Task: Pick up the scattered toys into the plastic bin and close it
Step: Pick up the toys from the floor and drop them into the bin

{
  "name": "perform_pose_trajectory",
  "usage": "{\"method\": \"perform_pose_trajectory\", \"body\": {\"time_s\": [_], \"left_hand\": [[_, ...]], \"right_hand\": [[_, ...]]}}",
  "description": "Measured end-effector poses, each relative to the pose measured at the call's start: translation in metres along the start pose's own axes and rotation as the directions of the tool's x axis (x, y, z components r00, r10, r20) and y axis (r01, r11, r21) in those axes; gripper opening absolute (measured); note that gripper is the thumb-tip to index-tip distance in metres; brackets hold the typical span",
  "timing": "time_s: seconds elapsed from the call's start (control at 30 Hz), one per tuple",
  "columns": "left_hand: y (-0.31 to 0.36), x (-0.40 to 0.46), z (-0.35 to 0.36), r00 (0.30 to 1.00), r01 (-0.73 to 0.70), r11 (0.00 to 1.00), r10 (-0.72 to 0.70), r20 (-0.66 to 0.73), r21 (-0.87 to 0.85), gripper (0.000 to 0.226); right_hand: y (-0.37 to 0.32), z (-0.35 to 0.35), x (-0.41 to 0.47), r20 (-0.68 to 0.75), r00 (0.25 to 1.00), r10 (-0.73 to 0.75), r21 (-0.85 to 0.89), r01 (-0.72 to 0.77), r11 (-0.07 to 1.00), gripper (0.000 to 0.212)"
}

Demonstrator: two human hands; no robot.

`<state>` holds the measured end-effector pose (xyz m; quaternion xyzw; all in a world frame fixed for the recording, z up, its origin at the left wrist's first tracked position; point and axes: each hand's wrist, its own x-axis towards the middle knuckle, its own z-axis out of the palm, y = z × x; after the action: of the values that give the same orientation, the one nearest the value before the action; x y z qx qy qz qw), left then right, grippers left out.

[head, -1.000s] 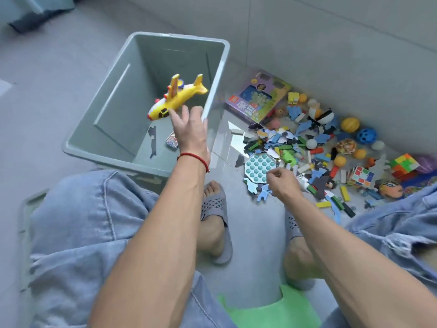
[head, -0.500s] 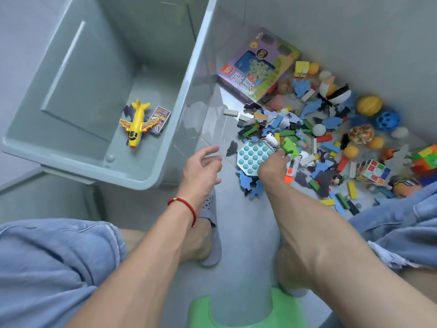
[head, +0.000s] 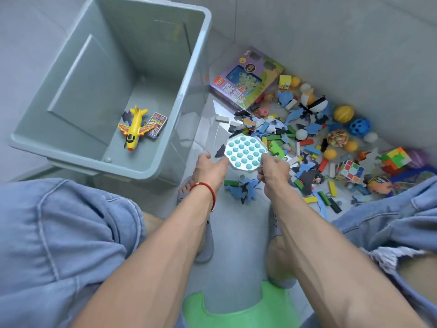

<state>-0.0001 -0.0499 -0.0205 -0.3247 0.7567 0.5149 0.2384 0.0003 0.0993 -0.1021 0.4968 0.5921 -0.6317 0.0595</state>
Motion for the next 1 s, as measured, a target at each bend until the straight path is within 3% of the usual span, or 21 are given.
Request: {"method": "perform_pose_trajectory", "body": {"time_s": [0.07,0.13,0.2,0.23,0.3,0.37,0.4,0.5,0.6,0.7,0.8,0.93,1.0], "left_hand": [[0.011,-0.010,-0.002,1.000,-0.001,0.992,0.004,0.025,-0.127,0.080],[0.027,-0.019,-0.009,0.998,-0.031,0.937,0.047,0.037,-0.348,0.054],[0.046,-0.025,-0.023,0.991,-0.131,0.839,0.117,-0.060,-0.528,0.030],[0.056,-0.026,-0.032,0.982,-0.191,0.760,0.150,-0.119,-0.621,0.028],[0.074,-0.022,-0.052,0.957,-0.277,0.557,0.229,-0.176,-0.783,0.030],[0.087,-0.015,-0.068,0.947,-0.245,0.443,0.298,-0.115,-0.863,0.036],[0.090,-0.012,-0.072,0.949,-0.198,0.464,0.310,-0.051,-0.864,0.041],[0.084,-0.013,-0.061,0.950,-0.148,0.687,0.299,0.091,-0.711,0.061],[0.064,-0.018,-0.035,0.950,-0.134,0.843,0.259,0.174,-0.522,0.054],[0.045,-0.012,-0.012,0.949,-0.106,0.920,0.206,0.237,-0.378,0.043],[0.027,0.002,0.003,0.959,-0.062,0.955,0.137,0.247,-0.290,0.037],[0.008,0.017,0.016,0.968,0.005,0.974,0.052,0.244,-0.228,0.035],[0.001,0.024,0.022,0.975,0.025,0.981,0.019,0.223,-0.194,0.033]], "right_hand": [[-0.023,0.002,-0.023,0.197,0.978,-0.066,0.150,0.037,0.988,0.020],[-0.052,0.004,-0.048,0.381,0.901,-0.206,0.235,0.121,0.964,0.025],[-0.076,0.004,-0.069,0.517,0.798,-0.310,0.291,0.176,0.940,0.023],[-0.082,0.001,-0.074,0.544,0.772,-0.328,0.292,0.192,0.937,0.024],[-0.084,-0.009,-0.074,0.522,0.787,-0.328,0.221,0.247,0.943,0.026],[-0.073,-0.025,-0.065,0.473,0.828,-0.302,0.090,0.296,0.951,0.024],[-0.062,-0.033,-0.058,0.442,0.854,-0.273,0.015,0.297,0.955,0.023],[-0.027,-0.053,-0.039,0.229,0.960,-0.159,-0.184,0.204,0.962,0.019],[0.006,-0.065,-0.018,0.008,0.997,-0.075,-0.331,0.073,0.941,0.020],[0.024,-0.074,0.001,-0.037,0.991,-0.130,-0.542,0.089,0.835,0.022],[0.024,-0.070,0.022,-0.023,0.988,-0.154,-0.683,0.097,0.724,0.005],[0.016,-0.044,0.063,0.016,0.975,-0.221,-0.754,0.157,0.638,0.051],[0.014,-0.030,0.081,0.028,0.967,-0.255,-0.780,0.181,0.599,0.065]]}}
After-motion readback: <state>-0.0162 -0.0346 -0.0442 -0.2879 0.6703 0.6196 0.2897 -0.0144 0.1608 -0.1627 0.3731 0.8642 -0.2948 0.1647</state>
